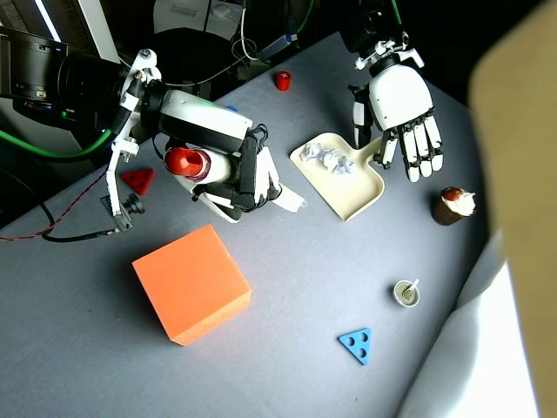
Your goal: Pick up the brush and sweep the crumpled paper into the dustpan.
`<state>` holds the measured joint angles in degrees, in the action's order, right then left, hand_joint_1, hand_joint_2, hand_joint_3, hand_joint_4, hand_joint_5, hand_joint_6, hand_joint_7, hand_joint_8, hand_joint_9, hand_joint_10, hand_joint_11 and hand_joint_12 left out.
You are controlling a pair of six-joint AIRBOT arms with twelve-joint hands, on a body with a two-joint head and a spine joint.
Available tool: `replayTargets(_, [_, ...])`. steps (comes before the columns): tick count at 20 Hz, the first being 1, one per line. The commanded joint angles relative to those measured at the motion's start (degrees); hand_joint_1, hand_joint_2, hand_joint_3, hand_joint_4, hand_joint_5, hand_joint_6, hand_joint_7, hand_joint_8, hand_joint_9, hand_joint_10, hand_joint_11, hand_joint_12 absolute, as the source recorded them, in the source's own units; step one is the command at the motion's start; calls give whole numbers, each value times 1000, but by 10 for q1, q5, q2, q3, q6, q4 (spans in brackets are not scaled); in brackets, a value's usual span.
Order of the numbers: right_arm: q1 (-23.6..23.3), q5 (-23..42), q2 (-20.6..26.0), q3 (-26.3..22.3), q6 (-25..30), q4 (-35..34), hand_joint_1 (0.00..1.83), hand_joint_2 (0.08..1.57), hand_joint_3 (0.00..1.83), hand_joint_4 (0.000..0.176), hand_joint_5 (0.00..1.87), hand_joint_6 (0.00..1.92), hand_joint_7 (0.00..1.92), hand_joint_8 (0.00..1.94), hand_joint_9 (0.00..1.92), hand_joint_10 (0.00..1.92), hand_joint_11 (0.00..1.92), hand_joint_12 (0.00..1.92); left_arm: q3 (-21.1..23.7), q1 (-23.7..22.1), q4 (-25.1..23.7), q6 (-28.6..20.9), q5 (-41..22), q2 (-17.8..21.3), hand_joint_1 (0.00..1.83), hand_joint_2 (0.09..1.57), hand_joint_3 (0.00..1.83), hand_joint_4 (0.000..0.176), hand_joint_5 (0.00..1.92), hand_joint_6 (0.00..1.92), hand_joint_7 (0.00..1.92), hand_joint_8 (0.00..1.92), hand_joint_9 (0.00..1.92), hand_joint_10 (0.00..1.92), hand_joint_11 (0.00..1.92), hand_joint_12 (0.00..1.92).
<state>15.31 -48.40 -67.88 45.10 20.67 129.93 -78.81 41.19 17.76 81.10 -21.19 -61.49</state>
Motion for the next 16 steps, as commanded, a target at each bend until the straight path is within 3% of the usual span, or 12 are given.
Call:
replayTargets(1, [-2, -48, 6, -2, -10, 44, 1507, 1157, 0, 138, 960, 1921, 948, 1941, 1223, 1921, 1354, 1921, -2, -7, -4, 3, -58, 6, 848, 1026, 0, 158, 674, 16, 296, 2, 207, 2, 0, 574])
replayTargets(3, [-2, -48, 6, -4, -11, 44, 1514, 1151, 0, 138, 969, 1921, 953, 1941, 1227, 1921, 1359, 1921, -2, -7, -4, 3, -58, 6, 753, 1014, 0, 175, 471, 0, 221, 0, 178, 1, 0, 572])
replayTargets(6, [1, -48, 6, -10, -14, 43, 1473, 1149, 0, 139, 980, 1921, 973, 1941, 1235, 1921, 1364, 1921, 0, -7, -4, 2, -59, 6, 769, 945, 0, 162, 312, 0, 208, 1, 167, 1, 0, 550])
replayTargets(7, [3, -48, 6, -12, -17, 43, 1427, 1131, 2, 100, 986, 1921, 978, 1941, 1220, 1921, 1349, 1921, 0, -8, -4, 2, -59, 7, 779, 934, 0, 157, 306, 0, 220, 3, 178, 3, 0, 571])
replayTargets(8, [7, -47, 6, -15, -18, 43, 1214, 1139, 0, 0, 941, 1244, 1040, 1941, 1237, 1921, 1352, 1921, 1, -8, -4, 2, -59, 8, 772, 920, 0, 156, 321, 0, 217, 1, 183, 0, 0, 620])
replayTargets(10, [16, -46, 6, -21, -21, 43, 1195, 1033, 0, 0, 1169, 659, 1020, 1941, 1175, 1921, 1302, 1921, 4, -15, -4, 2, -57, 13, 761, 920, 2, 157, 312, 3, 229, 5, 190, 3, 0, 627])
replayTargets(11, [20, -46, 7, -23, -24, 43, 1202, 992, 0, 0, 1278, 469, 935, 1941, 1059, 1921, 1185, 1921, 4, -19, -4, 2, -55, 15, 786, 916, 0, 151, 347, 16, 244, 10, 199, 6, 0, 624])
replayTargets(12, [23, -45, 7, -24, -28, 43, 1165, 898, 0, 0, 1199, 383, 857, 1941, 960, 1921, 1080, 1921, 5, -24, -4, 2, -54, 17, 787, 916, 0, 148, 360, 19, 258, 14, 206, 9, 0, 625])
replayTargets(13, [26, -44, 7, -26, -33, 42, 1146, 848, 0, 0, 1077, 799, 815, 1941, 903, 1921, 1008, 1921, 5, -32, -7, 2, -52, 19, 762, 922, 3, 151, 359, 16, 252, 9, 201, 5, 0, 627])
replayTargets(14, [28, -42, 8, -27, -36, 42, 1126, 787, 0, 0, 814, 1639, 698, 1941, 759, 1921, 839, 1921, 6, -39, -8, 3, -49, 20, 746, 927, 3, 151, 381, 13, 251, 5, 204, 4, 0, 649])
replayTargets(15, [28, -38, 9, -29, -42, 33, 1097, 760, 0, 0, 641, 1865, 596, 1941, 644, 1921, 698, 1921, 7, -47, -10, 3, -44, 22, 737, 936, 4, 152, 390, 9, 255, 3, 198, 1, 0, 612])
replayTargets(16, [28, -35, 12, -31, -47, 19, 1079, 716, 0, 6, 471, 1811, 442, 1941, 450, 1921, 405, 1921, 8, -56, -11, 3, -39, 24, 725, 943, 5, 156, 389, 5, 256, 2, 190, 1, 0, 557])
